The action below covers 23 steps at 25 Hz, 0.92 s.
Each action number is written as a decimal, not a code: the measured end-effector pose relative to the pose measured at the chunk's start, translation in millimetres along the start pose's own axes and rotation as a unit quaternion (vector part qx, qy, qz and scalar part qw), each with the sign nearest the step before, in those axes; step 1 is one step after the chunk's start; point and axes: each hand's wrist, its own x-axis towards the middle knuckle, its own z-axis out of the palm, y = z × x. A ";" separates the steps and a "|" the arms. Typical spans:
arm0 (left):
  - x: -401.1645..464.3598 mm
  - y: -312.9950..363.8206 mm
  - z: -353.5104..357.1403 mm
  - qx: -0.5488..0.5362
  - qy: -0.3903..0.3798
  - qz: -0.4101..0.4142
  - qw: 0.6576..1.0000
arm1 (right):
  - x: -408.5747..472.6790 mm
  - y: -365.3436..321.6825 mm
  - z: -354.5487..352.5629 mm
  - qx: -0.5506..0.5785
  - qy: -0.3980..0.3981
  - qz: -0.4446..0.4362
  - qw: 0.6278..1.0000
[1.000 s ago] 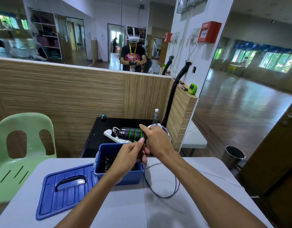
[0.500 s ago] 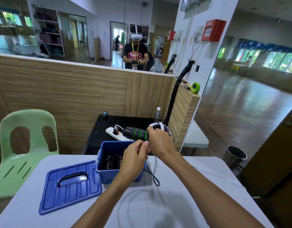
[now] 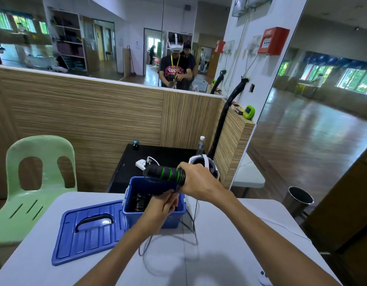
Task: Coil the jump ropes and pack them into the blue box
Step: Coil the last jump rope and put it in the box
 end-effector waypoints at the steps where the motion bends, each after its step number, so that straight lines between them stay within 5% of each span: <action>1: 6.1 -4.1 -6.9 0.003 -0.023 -0.004 1.000 | -2.5 -0.3 -2.4 0.009 -0.015 -0.011 1.000; 3: 18.2 -6.7 -27.5 0.014 0.002 -0.059 0.998 | -9.7 -0.5 -4.6 0.020 -0.044 -0.032 0.998; 4: 21.0 -19.8 -38.0 0.279 0.042 0.049 0.958 | -14.0 -0.9 -5.1 0.027 -0.048 -0.040 0.998; 5: 27.5 -19.8 -45.3 0.393 0.059 0.104 0.912 | -18.1 -1.6 -5.5 0.038 -0.046 -0.049 0.997; 7: 22.0 -8.0 -44.4 0.301 -0.140 -0.006 0.943 | -28.0 -6.5 -4.4 0.027 -0.037 -0.082 0.996; 8: 27.5 4.3 -48.0 0.249 -0.213 0.031 0.944 | -32.2 -8.0 -2.7 -0.008 -0.031 -0.103 0.994; 11: 52.7 28.6 -55.2 0.274 -0.154 0.016 0.949 | -37.9 -6.2 4.6 -0.111 0.004 -0.151 0.982; 13: 62.7 39.5 -64.0 0.473 -0.164 0.151 0.852 | -38.3 -4.2 11.6 -0.139 0.012 -0.147 0.979; 14: 62.2 47.2 -65.9 0.570 -0.179 0.229 0.769 | -37.8 -3.9 14.5 -0.152 0.011 -0.146 0.978; 16: 58.8 60.9 -70.4 0.655 -0.180 0.273 0.681 | -37.8 -2.3 19.5 -0.163 -0.001 -0.143 0.976; 20: 49.0 72.6 -56.1 0.717 -0.158 0.279 0.619 | -37.7 0.2 28.2 -0.165 -0.026 -0.082 0.982; 23: 37.7 86.6 -42.9 0.717 -0.090 0.251 0.644 | -31.7 3.4 41.6 -0.162 -0.029 -0.023 0.986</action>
